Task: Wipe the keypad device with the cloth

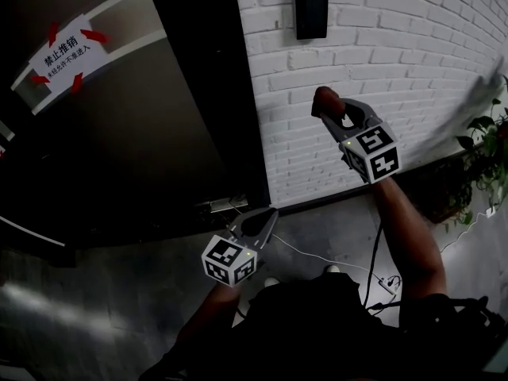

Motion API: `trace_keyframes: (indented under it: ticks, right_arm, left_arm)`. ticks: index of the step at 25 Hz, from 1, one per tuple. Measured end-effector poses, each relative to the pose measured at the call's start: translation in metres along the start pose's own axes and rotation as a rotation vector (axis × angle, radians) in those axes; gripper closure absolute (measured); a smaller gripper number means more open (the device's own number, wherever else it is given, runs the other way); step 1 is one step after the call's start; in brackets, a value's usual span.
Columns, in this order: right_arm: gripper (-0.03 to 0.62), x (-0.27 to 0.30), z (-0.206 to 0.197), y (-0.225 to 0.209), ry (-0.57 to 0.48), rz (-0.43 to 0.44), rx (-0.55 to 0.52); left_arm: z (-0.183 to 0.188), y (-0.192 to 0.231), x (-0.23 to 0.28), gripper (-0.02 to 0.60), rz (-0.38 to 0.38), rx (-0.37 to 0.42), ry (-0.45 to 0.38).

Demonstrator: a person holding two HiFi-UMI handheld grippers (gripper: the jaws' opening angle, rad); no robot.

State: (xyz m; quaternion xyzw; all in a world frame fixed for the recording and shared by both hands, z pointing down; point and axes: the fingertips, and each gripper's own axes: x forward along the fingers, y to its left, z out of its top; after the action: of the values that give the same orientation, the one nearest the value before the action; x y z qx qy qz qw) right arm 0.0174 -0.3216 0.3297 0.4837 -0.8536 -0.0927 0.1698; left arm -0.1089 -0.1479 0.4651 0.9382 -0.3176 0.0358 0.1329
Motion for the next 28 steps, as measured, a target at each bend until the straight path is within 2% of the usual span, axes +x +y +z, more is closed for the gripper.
trace_keyframes:
  ticks: [3, 9, 17, 21, 28]
  right_arm:
    - [0.451, -0.033, -0.027, 0.032, -0.028, 0.092, 0.087]
    - [0.451, -0.115, -0.075, 0.088, -0.045, 0.214, 0.124]
    - [0.451, -0.214, -0.139, 0.096, -0.037, 0.259, 0.273]
    - [0.451, -0.244, -0.149, 0.095, -0.046, 0.270, 0.266]
    - [0.453, -0.265, -0.152, 0.093, -0.062, 0.294, 0.264]
  left_arm:
    - [0.001, -0.011, 0.001, 0.565, 0.003, -0.001, -0.022]
    - [-0.004, -0.045, 0.008, 0.565, 0.046, -0.011, -0.040]
    - [-0.024, -0.113, 0.034, 0.565, 0.076, -0.005, -0.016]
    - [-0.031, -0.141, 0.038, 0.565, 0.092, 0.003, -0.005]
    - [-0.030, -0.163, 0.036, 0.565, 0.142, 0.012, -0.018]
